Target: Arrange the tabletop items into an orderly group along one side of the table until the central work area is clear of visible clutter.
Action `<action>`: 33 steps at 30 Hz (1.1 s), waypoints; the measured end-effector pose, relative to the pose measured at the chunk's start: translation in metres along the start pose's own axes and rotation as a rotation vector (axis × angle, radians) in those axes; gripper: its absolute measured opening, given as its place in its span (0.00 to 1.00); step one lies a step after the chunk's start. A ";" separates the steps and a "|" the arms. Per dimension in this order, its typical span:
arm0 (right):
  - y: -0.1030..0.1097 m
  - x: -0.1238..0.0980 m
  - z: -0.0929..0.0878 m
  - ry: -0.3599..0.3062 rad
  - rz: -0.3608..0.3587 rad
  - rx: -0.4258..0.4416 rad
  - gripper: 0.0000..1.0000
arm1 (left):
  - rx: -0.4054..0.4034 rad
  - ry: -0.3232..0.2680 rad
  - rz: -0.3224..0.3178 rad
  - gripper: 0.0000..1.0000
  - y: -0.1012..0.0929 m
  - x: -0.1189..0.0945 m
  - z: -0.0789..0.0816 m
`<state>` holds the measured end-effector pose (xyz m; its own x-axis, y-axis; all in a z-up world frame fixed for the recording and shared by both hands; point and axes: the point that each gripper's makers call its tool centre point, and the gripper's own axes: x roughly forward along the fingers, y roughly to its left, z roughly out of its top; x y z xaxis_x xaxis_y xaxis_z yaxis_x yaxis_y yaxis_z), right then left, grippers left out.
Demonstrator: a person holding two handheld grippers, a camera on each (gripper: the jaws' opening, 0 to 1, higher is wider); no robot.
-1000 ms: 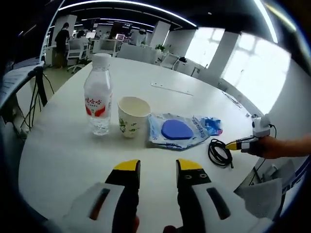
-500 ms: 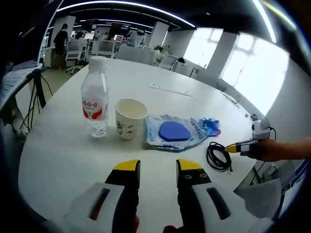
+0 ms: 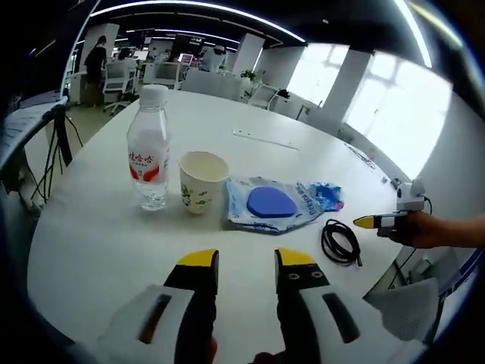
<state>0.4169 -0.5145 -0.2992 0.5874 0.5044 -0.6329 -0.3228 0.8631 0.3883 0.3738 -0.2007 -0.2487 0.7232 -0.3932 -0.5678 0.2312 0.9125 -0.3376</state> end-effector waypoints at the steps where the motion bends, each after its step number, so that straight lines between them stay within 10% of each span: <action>1: -0.002 -0.001 0.001 -0.002 -0.003 -0.001 0.15 | 0.000 0.001 -0.002 0.28 -0.001 0.000 0.000; 33: -0.069 0.024 0.046 -0.017 -0.193 0.083 0.17 | 0.066 -0.009 0.015 0.30 -0.006 -0.015 0.009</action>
<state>0.4868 -0.5631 -0.3102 0.6451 0.3285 -0.6899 -0.1408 0.9385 0.3153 0.3671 -0.1988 -0.2316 0.7327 -0.3785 -0.5657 0.2622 0.9239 -0.2785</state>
